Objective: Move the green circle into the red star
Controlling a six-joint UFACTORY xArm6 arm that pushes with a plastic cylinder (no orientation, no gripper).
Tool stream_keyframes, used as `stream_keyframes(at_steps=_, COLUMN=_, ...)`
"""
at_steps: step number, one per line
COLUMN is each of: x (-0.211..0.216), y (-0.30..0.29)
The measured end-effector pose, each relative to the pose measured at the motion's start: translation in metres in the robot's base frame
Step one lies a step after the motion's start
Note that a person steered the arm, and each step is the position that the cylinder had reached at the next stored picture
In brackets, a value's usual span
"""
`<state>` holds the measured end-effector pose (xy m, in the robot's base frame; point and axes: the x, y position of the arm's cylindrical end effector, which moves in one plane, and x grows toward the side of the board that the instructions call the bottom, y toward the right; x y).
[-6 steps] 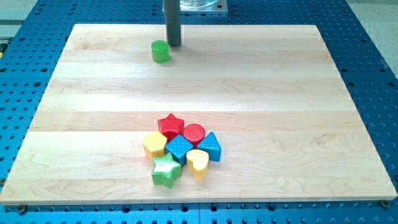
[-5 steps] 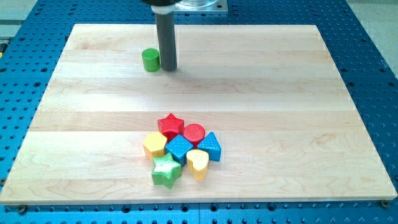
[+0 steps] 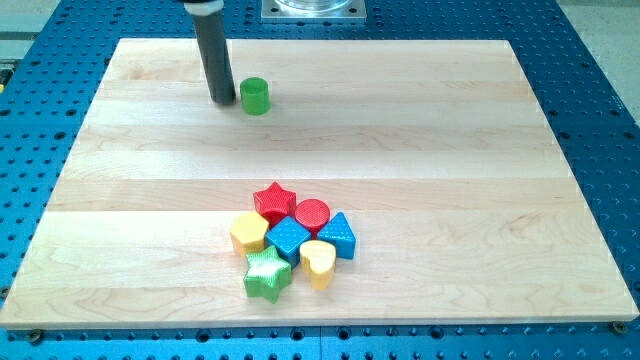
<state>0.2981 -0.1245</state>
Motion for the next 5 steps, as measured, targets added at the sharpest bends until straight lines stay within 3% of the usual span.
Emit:
stream_keyframes(at_steps=1, x=0.003, y=0.048)
stream_keyframes(at_steps=2, x=0.095, y=0.055)
stream_keyframes(at_steps=5, x=0.170, y=0.081)
